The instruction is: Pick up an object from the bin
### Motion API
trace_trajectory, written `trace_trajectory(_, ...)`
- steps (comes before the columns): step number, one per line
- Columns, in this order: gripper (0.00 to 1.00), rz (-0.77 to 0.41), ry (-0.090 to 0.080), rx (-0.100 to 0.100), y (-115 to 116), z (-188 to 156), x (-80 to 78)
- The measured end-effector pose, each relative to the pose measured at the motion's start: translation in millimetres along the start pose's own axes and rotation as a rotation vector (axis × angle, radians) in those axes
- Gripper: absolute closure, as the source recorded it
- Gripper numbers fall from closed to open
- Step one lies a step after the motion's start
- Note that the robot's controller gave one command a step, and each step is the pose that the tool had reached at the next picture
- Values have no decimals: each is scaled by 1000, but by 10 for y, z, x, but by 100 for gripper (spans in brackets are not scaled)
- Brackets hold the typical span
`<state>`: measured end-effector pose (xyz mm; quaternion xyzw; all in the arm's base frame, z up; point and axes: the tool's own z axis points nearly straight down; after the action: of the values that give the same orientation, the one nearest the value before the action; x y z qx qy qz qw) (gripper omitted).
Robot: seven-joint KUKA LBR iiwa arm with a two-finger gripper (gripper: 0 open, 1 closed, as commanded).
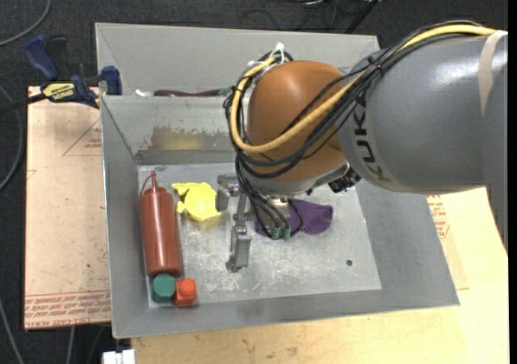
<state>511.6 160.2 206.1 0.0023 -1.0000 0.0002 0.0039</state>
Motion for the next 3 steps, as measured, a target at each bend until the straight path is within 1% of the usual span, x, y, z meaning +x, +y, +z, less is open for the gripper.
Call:
trace_trajectory(1,0,4,-8,-2,-8,-44,-17)
trace_trajectory(2,0,-18,-10,-4,-450,327,-140)
trace_trajectory(3,0,-7,-3,2,-740,503,-460)
